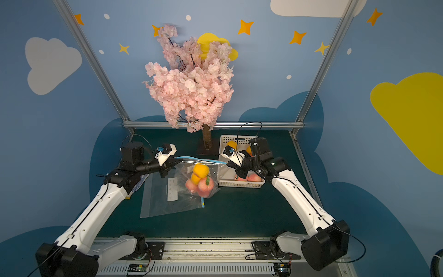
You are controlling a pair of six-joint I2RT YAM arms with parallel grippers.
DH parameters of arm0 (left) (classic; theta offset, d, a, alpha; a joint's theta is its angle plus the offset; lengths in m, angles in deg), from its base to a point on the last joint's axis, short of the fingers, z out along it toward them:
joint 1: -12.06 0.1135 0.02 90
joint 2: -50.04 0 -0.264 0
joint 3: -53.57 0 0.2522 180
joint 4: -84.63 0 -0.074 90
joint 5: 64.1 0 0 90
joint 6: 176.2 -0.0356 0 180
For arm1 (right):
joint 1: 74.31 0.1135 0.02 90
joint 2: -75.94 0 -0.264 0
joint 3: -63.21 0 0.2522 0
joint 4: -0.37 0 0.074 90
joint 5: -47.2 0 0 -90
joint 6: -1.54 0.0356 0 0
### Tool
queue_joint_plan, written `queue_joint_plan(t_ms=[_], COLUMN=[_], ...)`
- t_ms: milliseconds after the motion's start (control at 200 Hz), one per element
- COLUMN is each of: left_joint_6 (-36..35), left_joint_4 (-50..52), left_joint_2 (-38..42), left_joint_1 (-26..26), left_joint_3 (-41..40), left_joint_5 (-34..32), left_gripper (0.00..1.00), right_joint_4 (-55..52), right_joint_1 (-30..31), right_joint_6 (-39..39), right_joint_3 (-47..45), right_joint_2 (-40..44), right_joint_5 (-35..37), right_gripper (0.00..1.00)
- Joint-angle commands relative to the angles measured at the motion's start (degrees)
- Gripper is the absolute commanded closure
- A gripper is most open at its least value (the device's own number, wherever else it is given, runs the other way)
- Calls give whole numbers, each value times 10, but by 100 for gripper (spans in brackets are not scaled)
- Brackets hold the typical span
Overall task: Place the peach in a zip-top bag and seal the zipper
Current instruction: Zip the zipper on the zipper food storage bag, then place the zipper food storage bag at the center of the board.
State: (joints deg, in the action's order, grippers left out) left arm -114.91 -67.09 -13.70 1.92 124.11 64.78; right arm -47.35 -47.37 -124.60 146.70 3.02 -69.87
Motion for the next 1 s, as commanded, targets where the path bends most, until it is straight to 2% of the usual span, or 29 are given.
queue_joint_plan(t_ms=[0, 35, 65, 140, 200, 320, 536, 666, 786, 861, 996], left_joint_6=[38, 49, 62, 87, 91, 90, 52, 36, 22, 35, 80], left_joint_4=[-38, -50, -64, -87, -95, -123, -150, -158, -172, -169, -166], left_joint_2=[3, 1, -1, -11, -22, -50, -135, -185, -211, -205, -170], left_joint_1=[11, 11, 11, 11, 12, 23, 73, 99, 105, 104, 90], left_joint_3=[-1, -1, 0, 6, 14, 31, 118, 182, 199, 176, 77], left_joint_5=[-63, -87, -111, -179, -233, -355, -433, -445, -465, -446, -413], left_gripper=[97, 97, 97, 97, 97, 97, 97, 97, 97, 91, 80], right_joint_4=[0, 21, 28, 48, 72, 87, 102, 107, 129, 144, 171], right_joint_1=[-8, -9, -9, -9, -9, -9, -10, -9, -7, -6, 3], right_joint_6=[47, 88, 108, 164, 224, 276, 324, 346, 376, 392, 432], right_joint_3=[7, 11, 16, 31, 33, 33, 17, 12, 0, -11, -27], right_joint_2=[5, 6, 7, 8, 10, 14, 12, 6, 1, -3, -18], right_joint_5=[-11, -31, -52, -80, -60, -27, -15, -4, -12, -27, -48], right_gripper=[65, 49, 41, 26, 21, 18, 18, 18, 18, 18, 18])
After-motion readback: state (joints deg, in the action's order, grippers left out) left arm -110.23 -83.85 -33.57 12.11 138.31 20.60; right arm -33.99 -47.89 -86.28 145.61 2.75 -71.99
